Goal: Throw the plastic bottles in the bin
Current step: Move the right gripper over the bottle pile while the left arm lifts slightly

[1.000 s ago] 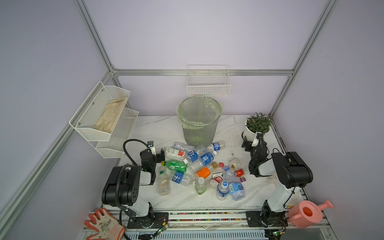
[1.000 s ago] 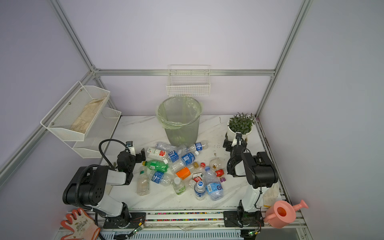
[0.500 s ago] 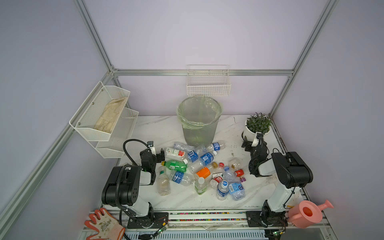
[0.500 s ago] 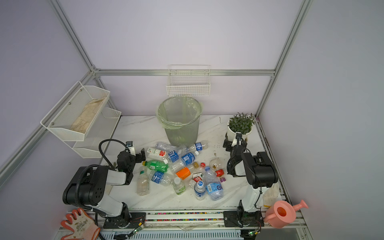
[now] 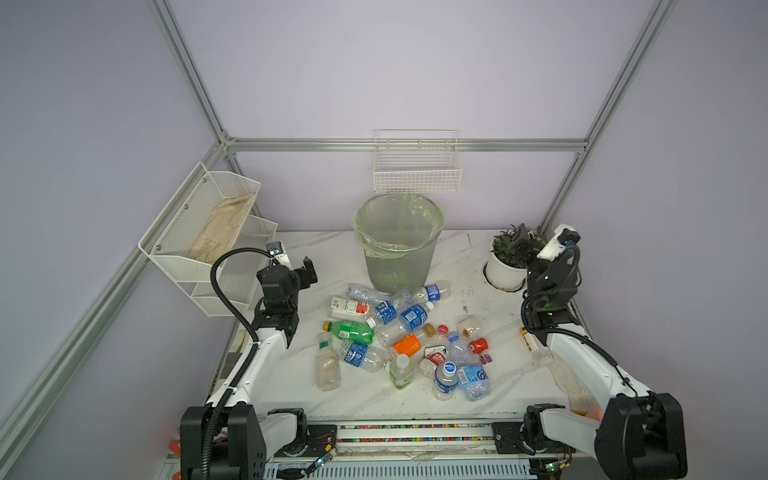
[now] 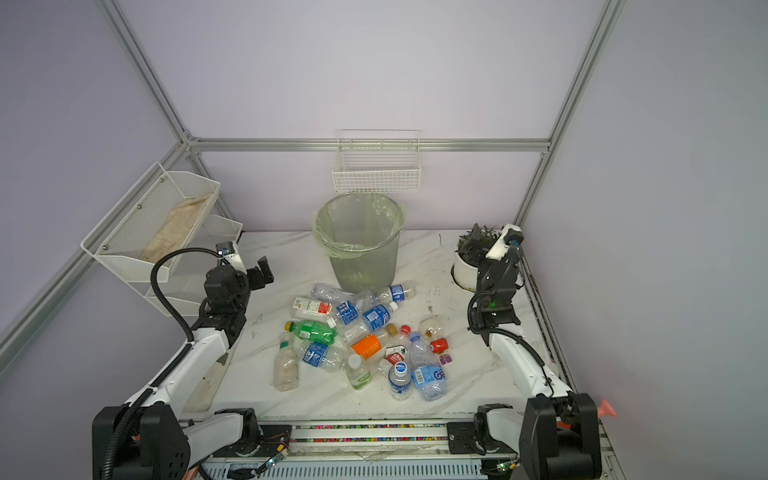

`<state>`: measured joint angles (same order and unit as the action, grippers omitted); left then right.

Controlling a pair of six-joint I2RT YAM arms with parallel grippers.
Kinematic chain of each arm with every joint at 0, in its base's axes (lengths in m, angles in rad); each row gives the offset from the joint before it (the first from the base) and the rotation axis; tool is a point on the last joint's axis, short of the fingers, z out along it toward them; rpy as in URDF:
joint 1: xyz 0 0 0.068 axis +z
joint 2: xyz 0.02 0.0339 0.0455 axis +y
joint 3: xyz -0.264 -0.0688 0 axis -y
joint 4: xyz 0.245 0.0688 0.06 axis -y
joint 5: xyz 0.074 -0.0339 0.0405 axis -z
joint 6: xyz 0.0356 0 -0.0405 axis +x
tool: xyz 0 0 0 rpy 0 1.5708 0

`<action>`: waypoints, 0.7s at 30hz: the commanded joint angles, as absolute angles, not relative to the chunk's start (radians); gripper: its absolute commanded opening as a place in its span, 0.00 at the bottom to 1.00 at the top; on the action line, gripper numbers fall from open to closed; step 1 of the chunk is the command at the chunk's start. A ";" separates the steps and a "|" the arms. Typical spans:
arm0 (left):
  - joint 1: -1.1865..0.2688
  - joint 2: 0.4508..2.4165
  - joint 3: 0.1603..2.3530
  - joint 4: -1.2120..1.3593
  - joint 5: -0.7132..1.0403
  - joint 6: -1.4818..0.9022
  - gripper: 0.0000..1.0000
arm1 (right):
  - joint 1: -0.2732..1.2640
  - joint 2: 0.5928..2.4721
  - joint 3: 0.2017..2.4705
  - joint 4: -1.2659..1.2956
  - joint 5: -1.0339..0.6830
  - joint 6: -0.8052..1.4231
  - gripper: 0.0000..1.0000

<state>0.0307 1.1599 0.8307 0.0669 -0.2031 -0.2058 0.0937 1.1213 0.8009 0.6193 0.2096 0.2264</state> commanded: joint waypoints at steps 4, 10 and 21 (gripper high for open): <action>0.020 1.007 0.962 -0.251 0.075 -0.377 1.00 | 0.112 1.080 0.882 0.173 -0.280 0.546 0.97; -0.048 0.896 0.968 -0.487 0.151 -0.333 1.00 | 0.324 1.033 0.934 -0.019 -0.132 0.491 0.97; -0.075 0.648 0.835 -0.664 0.266 -0.381 1.00 | 0.632 1.009 1.017 -0.224 0.079 0.536 0.97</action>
<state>-0.0689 0.7002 0.8856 -0.5892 0.1905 -0.3573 0.6243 1.0336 1.0245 -0.1497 0.0326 0.4908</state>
